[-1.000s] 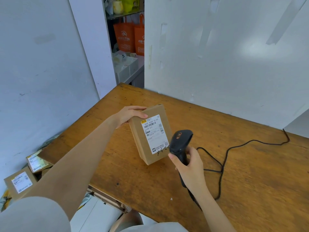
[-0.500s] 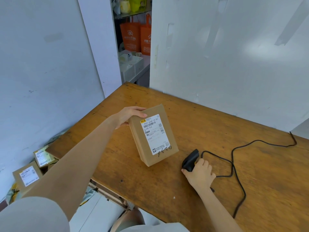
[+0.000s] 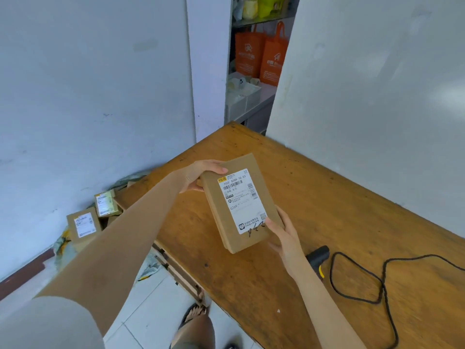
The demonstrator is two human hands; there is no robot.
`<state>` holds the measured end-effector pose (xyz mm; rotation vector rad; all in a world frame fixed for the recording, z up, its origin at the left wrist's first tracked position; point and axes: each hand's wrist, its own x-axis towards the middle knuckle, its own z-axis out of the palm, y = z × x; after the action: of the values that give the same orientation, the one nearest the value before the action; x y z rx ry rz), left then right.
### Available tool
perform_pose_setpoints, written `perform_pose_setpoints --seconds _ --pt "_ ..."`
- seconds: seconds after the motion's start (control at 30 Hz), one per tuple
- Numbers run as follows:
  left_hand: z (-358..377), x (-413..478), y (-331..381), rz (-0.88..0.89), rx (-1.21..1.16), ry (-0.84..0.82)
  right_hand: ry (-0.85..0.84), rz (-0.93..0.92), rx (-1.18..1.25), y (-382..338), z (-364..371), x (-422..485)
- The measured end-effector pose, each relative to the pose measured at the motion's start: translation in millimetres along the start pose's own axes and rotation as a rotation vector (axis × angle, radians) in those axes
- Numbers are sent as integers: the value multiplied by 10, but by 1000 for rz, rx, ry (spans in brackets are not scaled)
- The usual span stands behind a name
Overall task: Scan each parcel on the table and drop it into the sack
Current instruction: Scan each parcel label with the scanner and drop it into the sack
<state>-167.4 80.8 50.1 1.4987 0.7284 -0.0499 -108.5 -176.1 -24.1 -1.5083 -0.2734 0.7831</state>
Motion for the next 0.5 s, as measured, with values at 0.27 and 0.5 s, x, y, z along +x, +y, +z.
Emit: perform_pose_setpoints --seconds 0.27,0.5 --pt "-1118 -347 -418 -58 -208 169 -332 156 -44 55 851 471" --pt "-2313 -528 -864 8 -401 361 -443 270 1 71 2125 955"
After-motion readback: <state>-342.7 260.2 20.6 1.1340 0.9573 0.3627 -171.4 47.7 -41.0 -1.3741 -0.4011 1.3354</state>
